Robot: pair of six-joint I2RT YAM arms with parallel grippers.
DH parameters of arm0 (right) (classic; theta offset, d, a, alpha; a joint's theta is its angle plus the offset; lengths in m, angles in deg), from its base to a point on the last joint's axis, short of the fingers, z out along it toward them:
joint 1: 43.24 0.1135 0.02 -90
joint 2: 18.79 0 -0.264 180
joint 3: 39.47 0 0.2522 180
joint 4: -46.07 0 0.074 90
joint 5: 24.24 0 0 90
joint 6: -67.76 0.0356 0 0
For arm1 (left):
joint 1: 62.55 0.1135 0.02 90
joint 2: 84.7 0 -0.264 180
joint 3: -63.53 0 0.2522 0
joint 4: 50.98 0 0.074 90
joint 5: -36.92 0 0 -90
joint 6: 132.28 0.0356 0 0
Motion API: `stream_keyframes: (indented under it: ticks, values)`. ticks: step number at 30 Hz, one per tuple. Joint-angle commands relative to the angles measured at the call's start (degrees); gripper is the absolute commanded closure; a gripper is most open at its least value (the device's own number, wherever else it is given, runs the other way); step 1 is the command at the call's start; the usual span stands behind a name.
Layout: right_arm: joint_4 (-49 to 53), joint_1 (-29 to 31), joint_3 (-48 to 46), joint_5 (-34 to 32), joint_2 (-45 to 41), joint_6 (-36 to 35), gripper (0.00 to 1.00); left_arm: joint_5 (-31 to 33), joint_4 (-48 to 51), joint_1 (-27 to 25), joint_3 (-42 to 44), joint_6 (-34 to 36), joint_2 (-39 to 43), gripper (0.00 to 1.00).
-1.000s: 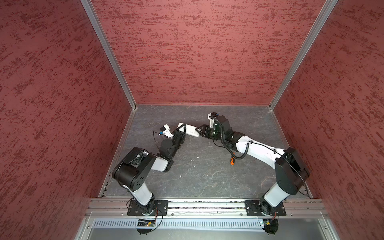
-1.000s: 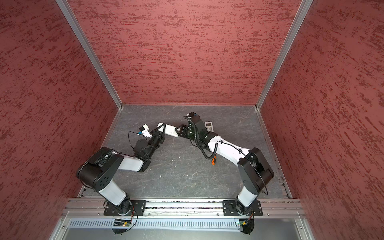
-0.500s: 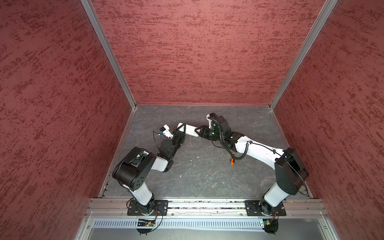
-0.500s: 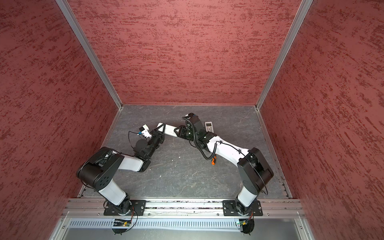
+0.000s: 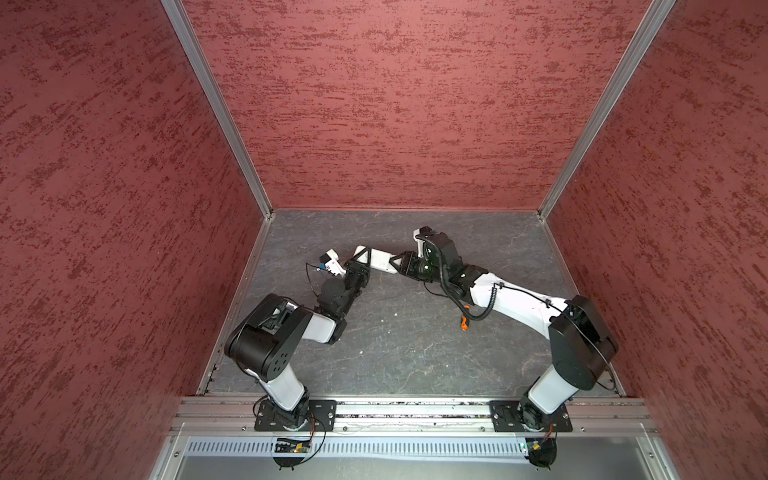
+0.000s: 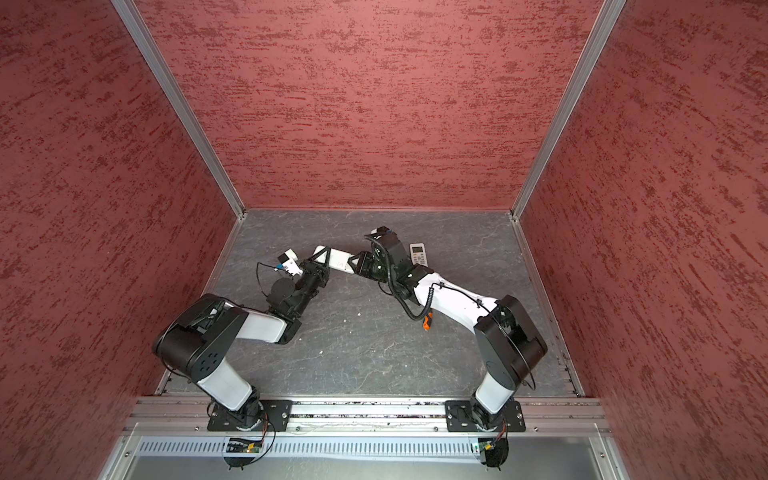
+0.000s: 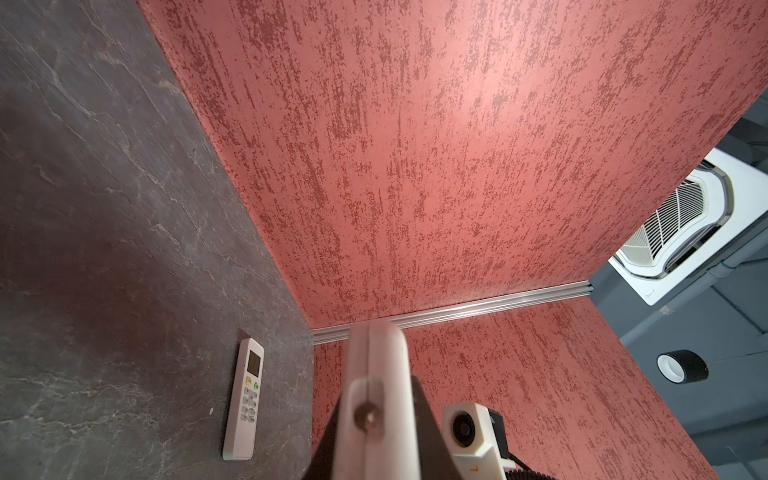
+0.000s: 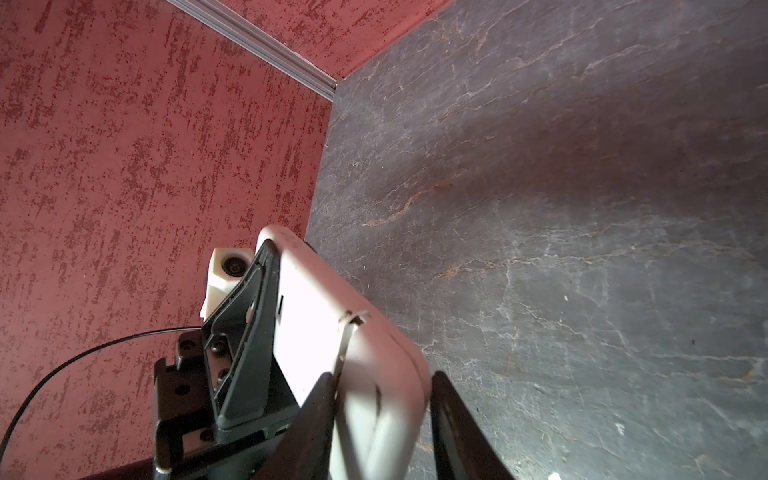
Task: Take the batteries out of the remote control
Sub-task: 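Hold the remote steady with both grippers, exposing the battery compartment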
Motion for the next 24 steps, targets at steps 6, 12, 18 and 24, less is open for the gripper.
stream_keyframes:
  ticks: [6,12,18,24]
  values:
    - [0.36,0.61,-1.96,-0.84,-1.81,0.74,0.58,-1.67,-3.18,0.18,-0.26,-0.94,1.13,1.0]
    - [0.0,0.53,-2.28,-0.55,-2.1,0.99,0.62,-1.82,-3.19,0.3,-0.22,-0.67,0.88,1.0]
    - [0.12,0.53,-2.14,-0.44,-2.28,1.12,0.63,-1.99,-3.17,0.67,-0.19,-0.65,0.4,1.0]
    - [0.25,0.53,-2.04,-0.47,-2.43,1.13,0.58,-2.55,-3.17,1.35,-0.52,-0.63,0.42,1.0]
